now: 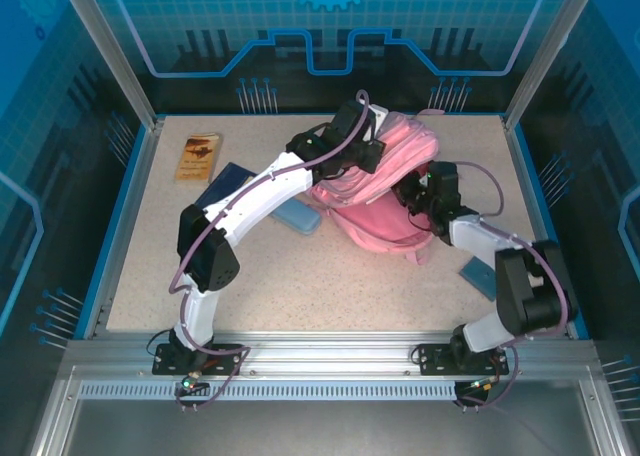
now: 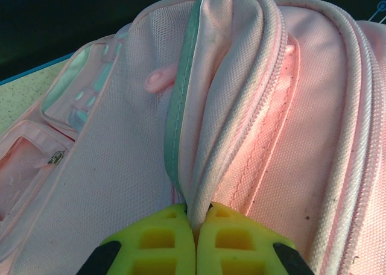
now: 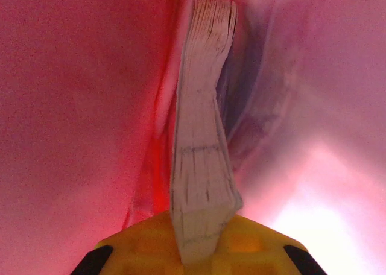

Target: Pack books, pencil case, and school supplies into a backpack

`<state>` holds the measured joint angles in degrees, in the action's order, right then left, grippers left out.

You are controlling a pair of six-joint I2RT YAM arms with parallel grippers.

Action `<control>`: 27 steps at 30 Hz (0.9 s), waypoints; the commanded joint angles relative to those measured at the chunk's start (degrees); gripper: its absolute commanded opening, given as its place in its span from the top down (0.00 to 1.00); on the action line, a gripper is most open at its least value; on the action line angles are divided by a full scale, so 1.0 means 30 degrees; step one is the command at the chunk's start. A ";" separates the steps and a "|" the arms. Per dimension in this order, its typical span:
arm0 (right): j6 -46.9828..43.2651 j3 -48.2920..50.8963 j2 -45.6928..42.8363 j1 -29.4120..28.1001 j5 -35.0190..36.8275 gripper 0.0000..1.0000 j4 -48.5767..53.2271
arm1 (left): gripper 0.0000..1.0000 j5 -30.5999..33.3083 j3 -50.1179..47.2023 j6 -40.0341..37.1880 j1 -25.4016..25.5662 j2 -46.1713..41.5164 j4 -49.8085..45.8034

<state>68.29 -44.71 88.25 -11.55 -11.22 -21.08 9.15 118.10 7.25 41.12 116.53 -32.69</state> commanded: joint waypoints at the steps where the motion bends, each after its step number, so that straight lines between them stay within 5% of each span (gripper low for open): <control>1: 0.0673 -0.1733 0.1726 -0.0529 0.0971 0.90 -0.3431 | 1.00 -0.0295 0.0666 0.0849 -0.0230 -0.1519 0.2572; 4: 0.0848 -0.3375 0.3360 -0.0573 0.0889 0.85 -0.2688 | 1.00 -0.0595 0.0593 0.1218 -0.0448 -0.1503 0.2444; 8: 0.0851 -0.3677 0.3770 -0.0389 0.0706 0.42 -0.1774 | 1.00 -0.1196 0.0248 0.1796 -0.0921 -0.1519 0.2338; 10: 0.1137 -0.3063 0.3249 0.0052 0.0243 0.33 -0.1640 | 1.00 -0.1455 0.0024 0.1968 -0.1151 -0.1495 0.2445; 14: 0.1025 -0.2003 0.1349 0.0918 -0.0844 0.32 -0.0133 | 1.00 -0.1820 0.0009 0.2067 -0.1485 -0.1148 0.2457; 19: 0.0691 0.0578 -0.2094 0.1840 -0.2296 0.46 0.3032 | 1.00 -0.2289 -0.0201 0.2108 -0.1754 -0.0723 0.2538; 24: -0.1645 0.1678 -0.5965 0.2165 -0.0664 0.52 0.9108 | 1.00 -0.3095 -0.1186 0.2120 -0.1885 -0.0610 0.2636; 27: -0.3589 0.1706 -0.8510 0.2359 0.1821 0.50 1.3234 | 0.64 -0.3400 -0.2492 0.2535 -0.2101 -0.1049 0.2513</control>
<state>64.29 -40.05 67.66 -5.52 -12.10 3.18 0.67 112.90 12.64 36.10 116.53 -29.63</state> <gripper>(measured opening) 0.499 0.254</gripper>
